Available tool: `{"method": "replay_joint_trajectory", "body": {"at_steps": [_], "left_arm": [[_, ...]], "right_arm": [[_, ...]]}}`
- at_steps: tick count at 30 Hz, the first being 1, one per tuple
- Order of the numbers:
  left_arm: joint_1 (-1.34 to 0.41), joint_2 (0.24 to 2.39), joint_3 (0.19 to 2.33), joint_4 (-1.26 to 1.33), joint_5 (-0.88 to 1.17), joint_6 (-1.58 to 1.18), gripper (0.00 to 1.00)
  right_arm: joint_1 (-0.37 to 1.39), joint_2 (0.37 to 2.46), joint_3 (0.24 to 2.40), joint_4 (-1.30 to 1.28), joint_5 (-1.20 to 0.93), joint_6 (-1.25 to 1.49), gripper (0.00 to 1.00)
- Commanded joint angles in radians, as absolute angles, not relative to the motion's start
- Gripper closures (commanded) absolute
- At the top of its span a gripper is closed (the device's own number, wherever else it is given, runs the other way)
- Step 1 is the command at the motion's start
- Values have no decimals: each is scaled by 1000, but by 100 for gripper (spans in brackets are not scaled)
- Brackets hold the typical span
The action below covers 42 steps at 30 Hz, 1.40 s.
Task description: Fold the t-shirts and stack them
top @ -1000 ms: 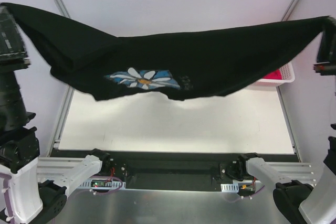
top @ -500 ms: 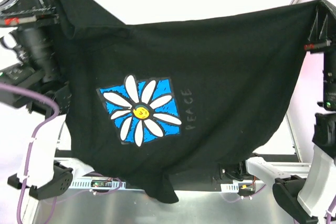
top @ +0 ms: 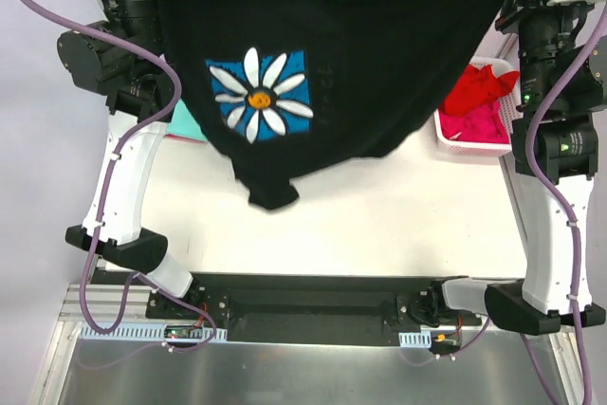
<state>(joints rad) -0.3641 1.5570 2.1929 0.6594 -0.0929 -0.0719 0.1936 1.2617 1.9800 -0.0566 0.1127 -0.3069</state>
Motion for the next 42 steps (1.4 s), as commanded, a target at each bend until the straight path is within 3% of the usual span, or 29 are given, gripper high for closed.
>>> {"method": "replay_joint_trajectory", "body": {"at_steps": [1,8,15,18,22,29,32,37,42], "left_arm": [[-350,1525,2296,822,23,-130,100],[-350,1433,2232,847,71,-164,100],[-350,1152,1704,956,54,-195,100],[-350,1034,1585,911,64,-186,100],[-350,950,1581,850,43,-155,100],[-350,1067,1967,666,72,-141,100],[-350,1132,2038,649,52,-135,100],[-350,1157,1921,718,20,-120,100],[-350,1163,1657,853,-21,-94,100]], "right_arm": [[189,1230,2075,89,80,-304,99],[187,1181,2103,57,57,-281,99],[187,1007,1866,48,67,-270,99],[187,968,1821,12,68,-265,99],[189,931,1827,-12,69,-247,99],[189,995,1962,-81,66,-221,99],[189,1023,1990,-91,57,-225,99],[189,1049,1924,-81,49,-250,99],[189,1037,1706,-5,46,-281,99]]}}
